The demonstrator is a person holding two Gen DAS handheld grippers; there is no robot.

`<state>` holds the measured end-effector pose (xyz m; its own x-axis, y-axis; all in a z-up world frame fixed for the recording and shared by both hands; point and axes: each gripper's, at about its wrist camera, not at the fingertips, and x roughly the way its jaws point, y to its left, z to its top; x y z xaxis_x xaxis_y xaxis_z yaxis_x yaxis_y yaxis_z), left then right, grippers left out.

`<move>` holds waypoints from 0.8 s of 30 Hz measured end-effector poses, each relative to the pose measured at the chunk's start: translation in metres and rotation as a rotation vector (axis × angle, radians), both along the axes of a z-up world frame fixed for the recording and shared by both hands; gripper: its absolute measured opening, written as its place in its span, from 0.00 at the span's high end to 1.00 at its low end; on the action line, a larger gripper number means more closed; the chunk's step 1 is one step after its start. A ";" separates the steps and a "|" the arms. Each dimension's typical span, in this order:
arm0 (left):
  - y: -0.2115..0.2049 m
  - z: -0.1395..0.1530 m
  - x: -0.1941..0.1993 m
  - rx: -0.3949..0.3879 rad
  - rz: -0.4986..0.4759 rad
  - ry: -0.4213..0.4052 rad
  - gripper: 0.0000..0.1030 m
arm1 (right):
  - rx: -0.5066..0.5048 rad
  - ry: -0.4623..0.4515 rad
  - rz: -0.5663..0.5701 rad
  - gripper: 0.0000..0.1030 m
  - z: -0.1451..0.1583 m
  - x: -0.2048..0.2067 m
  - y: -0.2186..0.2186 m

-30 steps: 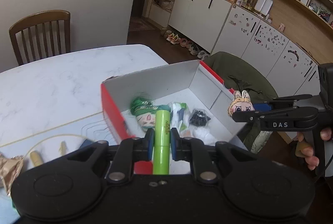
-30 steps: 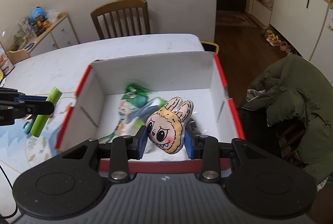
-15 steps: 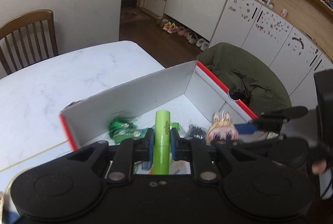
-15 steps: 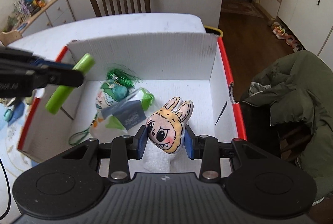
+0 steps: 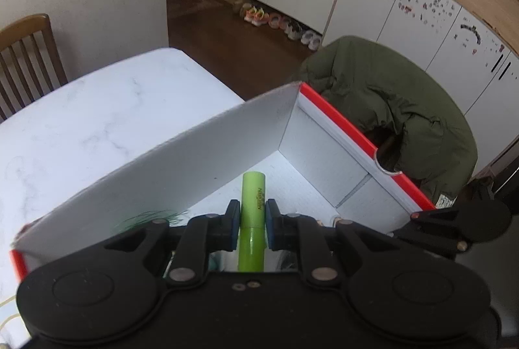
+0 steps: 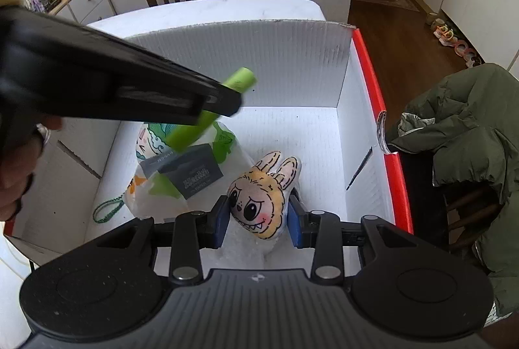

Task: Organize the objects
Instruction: 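Open both tools to drop the tube and bunny plush into the box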

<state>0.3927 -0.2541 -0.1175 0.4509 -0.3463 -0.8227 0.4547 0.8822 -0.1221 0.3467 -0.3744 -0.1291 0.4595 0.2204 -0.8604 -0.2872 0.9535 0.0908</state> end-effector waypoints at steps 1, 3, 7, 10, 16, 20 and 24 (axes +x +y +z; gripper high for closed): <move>-0.003 -0.003 0.002 0.005 -0.004 0.007 0.87 | -0.001 0.003 0.007 0.65 -0.001 0.000 0.000; -0.008 -0.009 0.006 0.014 -0.010 0.023 0.87 | -0.002 0.006 0.020 0.65 -0.001 0.001 0.001; -0.015 -0.021 0.013 0.040 -0.009 0.059 0.87 | -0.016 0.013 0.030 0.64 -0.005 0.000 0.004; -0.016 -0.026 0.016 0.058 -0.007 0.064 0.87 | -0.031 0.011 0.030 0.64 -0.007 0.000 0.005; -0.016 -0.031 0.018 0.074 0.003 0.083 0.84 | -0.028 0.019 0.029 0.64 -0.008 0.001 0.003; -0.015 -0.031 0.015 0.087 0.015 0.074 0.77 | -0.029 0.016 0.027 0.63 -0.009 -0.001 0.001; -0.013 -0.026 0.011 0.077 0.020 0.066 0.70 | -0.017 0.006 0.028 0.55 -0.005 -0.004 -0.003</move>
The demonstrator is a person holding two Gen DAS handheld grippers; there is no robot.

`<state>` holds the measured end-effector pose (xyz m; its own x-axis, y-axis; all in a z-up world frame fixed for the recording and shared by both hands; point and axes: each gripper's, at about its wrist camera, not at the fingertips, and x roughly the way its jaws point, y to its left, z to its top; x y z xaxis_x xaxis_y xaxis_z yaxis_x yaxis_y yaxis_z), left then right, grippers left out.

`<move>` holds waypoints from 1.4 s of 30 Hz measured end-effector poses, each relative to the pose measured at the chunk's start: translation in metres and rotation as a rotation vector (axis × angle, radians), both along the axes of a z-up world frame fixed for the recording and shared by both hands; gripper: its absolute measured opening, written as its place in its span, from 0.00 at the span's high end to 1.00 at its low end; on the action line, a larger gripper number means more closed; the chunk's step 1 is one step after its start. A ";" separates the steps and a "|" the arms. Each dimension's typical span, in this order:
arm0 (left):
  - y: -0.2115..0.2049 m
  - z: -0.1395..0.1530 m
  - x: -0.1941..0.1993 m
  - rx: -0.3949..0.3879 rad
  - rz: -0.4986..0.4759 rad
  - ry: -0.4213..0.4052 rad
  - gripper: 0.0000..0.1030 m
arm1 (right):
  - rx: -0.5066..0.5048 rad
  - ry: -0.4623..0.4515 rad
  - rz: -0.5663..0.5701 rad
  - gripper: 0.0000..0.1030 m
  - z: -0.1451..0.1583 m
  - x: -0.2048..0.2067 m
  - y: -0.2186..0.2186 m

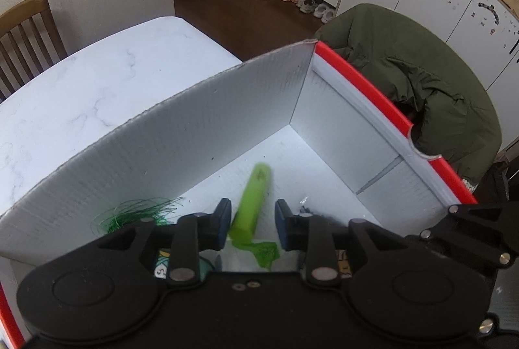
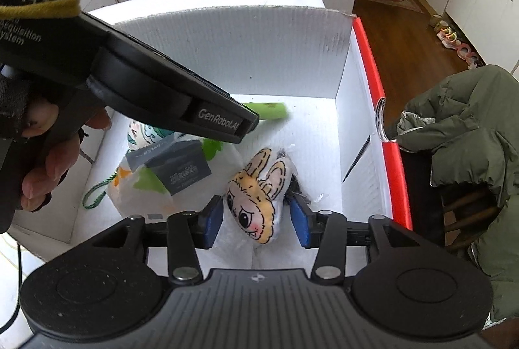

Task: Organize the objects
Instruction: 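Open both tools to drop the tube and bunny plush into the box, then move both tools back toward the remaining items on the mat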

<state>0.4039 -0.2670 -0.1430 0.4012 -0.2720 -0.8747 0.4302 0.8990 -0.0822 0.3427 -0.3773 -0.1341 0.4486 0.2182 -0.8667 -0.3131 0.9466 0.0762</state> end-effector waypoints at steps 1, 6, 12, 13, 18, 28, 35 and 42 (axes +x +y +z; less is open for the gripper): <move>0.001 0.002 -0.001 -0.006 0.003 -0.003 0.66 | 0.003 -0.002 0.004 0.53 0.001 -0.001 0.000; 0.009 0.013 -0.009 -0.041 0.016 -0.017 0.56 | 0.002 -0.025 0.023 0.45 0.011 -0.010 0.001; 0.019 0.031 -0.023 -0.079 0.019 -0.045 0.51 | 0.014 -0.051 0.016 0.43 0.026 -0.022 -0.003; 0.021 0.035 -0.027 -0.085 0.017 -0.052 0.49 | 0.014 -0.057 0.014 0.43 0.029 -0.023 -0.003; 0.032 0.053 -0.043 -0.108 0.017 -0.088 0.45 | 0.025 -0.086 -0.001 0.43 0.044 -0.033 -0.006; 0.065 0.092 -0.081 -0.163 0.033 -0.167 0.35 | 0.058 -0.151 -0.003 0.38 0.076 -0.056 0.002; 0.095 0.112 -0.112 -0.159 0.046 -0.222 0.25 | 0.083 -0.182 0.013 0.37 0.094 -0.072 0.022; 0.131 0.122 -0.141 -0.135 0.082 -0.255 0.18 | 0.121 -0.197 0.021 0.33 0.107 -0.087 0.047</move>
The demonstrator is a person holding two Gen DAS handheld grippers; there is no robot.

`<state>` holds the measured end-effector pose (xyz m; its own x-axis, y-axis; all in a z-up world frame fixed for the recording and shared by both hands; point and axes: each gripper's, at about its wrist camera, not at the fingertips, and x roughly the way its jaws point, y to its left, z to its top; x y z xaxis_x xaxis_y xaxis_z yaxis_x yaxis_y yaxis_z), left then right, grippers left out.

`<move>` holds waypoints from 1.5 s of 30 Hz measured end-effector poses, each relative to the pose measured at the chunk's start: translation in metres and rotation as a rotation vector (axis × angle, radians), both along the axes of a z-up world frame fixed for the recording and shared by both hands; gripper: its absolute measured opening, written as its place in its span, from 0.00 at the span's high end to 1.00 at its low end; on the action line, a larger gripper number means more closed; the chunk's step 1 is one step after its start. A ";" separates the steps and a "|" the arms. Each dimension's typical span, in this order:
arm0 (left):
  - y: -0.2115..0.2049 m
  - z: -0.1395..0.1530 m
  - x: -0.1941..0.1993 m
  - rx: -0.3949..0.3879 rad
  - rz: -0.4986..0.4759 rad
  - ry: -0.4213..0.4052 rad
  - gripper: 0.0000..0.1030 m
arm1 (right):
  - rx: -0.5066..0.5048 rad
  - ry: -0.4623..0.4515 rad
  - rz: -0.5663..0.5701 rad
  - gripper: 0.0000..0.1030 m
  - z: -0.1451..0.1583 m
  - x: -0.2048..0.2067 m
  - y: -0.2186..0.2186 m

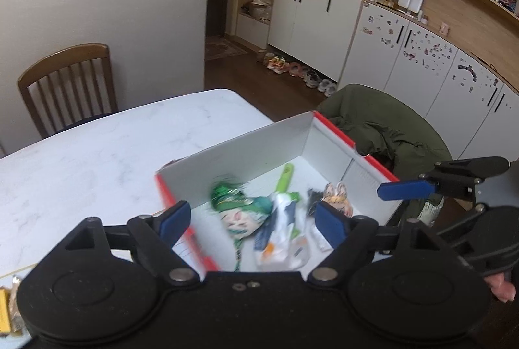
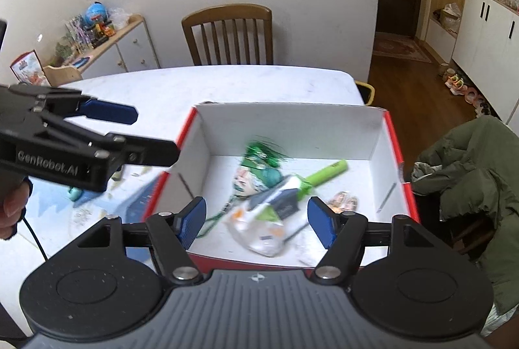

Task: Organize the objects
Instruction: 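Move both tools back toward the remaining items on the mat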

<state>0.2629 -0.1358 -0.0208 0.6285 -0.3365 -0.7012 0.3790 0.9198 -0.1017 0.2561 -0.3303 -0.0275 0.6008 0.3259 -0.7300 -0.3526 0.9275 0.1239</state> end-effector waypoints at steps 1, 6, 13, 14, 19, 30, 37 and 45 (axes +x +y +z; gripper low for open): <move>0.005 0.001 -0.004 -0.003 0.004 -0.003 0.17 | 0.006 -0.002 0.001 0.33 0.001 -0.002 0.004; 0.035 0.005 -0.020 -0.006 0.029 -0.012 0.13 | 0.033 -0.012 0.010 0.29 0.006 -0.013 0.027; 0.079 0.005 -0.044 -0.024 0.071 -0.020 0.07 | 0.092 0.012 0.006 0.29 0.002 -0.026 0.058; 0.086 0.005 -0.047 -0.025 0.076 -0.021 0.06 | 0.099 0.016 0.007 0.28 0.001 -0.028 0.063; 0.121 0.002 -0.060 -0.040 0.119 -0.013 0.02 | 0.086 0.018 0.024 0.24 -0.003 -0.038 0.095; 0.194 -0.020 -0.074 -0.037 0.227 0.027 0.01 | 0.091 0.042 0.051 0.21 -0.012 -0.050 0.157; 0.241 -0.037 -0.083 -0.036 0.332 0.009 0.00 | 0.087 0.054 0.056 0.21 -0.018 -0.049 0.190; 0.276 -0.055 -0.084 -0.003 0.375 -0.002 0.00 | 0.047 0.075 0.058 0.20 -0.032 -0.032 0.224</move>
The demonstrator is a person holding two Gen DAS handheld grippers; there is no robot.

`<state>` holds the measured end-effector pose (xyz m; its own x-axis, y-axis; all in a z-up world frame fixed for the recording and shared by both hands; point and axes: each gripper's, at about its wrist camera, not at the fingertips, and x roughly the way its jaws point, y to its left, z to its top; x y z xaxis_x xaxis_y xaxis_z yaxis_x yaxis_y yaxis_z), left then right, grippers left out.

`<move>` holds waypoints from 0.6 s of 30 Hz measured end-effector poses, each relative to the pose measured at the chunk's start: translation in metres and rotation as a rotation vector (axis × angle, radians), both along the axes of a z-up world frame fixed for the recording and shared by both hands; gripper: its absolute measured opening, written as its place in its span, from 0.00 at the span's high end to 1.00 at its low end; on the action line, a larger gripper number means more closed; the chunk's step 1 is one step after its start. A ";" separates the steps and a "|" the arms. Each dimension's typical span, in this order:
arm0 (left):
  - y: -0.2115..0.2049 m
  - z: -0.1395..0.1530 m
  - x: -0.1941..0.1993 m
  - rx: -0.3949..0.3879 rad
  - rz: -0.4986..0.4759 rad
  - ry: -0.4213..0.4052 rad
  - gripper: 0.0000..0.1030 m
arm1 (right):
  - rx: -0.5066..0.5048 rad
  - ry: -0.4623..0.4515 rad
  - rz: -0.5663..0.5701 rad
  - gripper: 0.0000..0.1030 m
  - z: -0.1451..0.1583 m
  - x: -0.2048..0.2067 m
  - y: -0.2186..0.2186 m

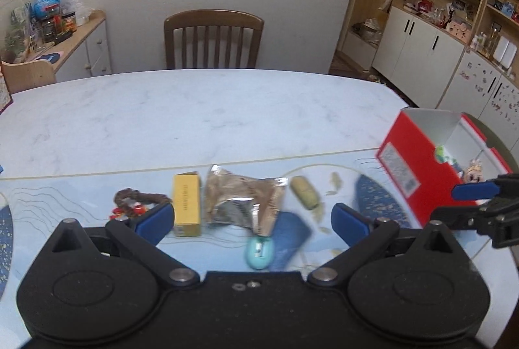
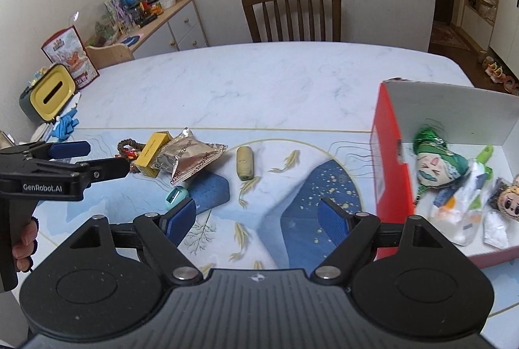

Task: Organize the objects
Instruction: 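Move both tools back toward the remaining items on the mat, then grasp the yellow box with the left tool while the right tool grasps the yellow sponge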

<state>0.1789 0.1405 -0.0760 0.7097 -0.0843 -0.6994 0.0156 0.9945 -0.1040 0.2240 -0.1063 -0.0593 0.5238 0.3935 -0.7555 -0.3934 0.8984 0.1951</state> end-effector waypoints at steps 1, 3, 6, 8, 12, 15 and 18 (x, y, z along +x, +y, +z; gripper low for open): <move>0.002 -0.003 0.001 0.007 0.003 0.000 0.00 | -0.006 0.004 0.001 0.20 -0.003 0.003 0.004; 0.009 -0.011 0.002 0.010 0.011 0.009 0.00 | -0.020 0.016 0.001 0.20 -0.010 0.009 0.012; 0.022 -0.022 0.007 -0.008 0.029 0.039 0.00 | -0.038 0.034 0.004 0.20 -0.020 0.018 0.024; 0.034 -0.029 0.011 -0.017 0.047 0.055 0.00 | -0.052 0.042 0.004 0.20 -0.027 0.024 0.030; 0.058 -0.039 0.017 -0.027 0.091 0.068 0.00 | -0.067 0.055 0.006 0.20 -0.038 0.037 0.043; 0.067 -0.045 0.021 -0.019 0.092 0.071 0.00 | -0.080 0.066 0.006 0.20 -0.047 0.047 0.051; 0.066 -0.048 0.027 0.000 0.068 0.061 0.01 | -0.095 0.070 0.010 0.20 -0.055 0.058 0.061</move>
<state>0.2064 0.2063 -0.1240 0.6700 -0.0373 -0.7414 -0.0584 0.9930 -0.1027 0.2816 -0.0452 -0.1148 0.4645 0.3232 -0.8245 -0.3909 0.9103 0.1366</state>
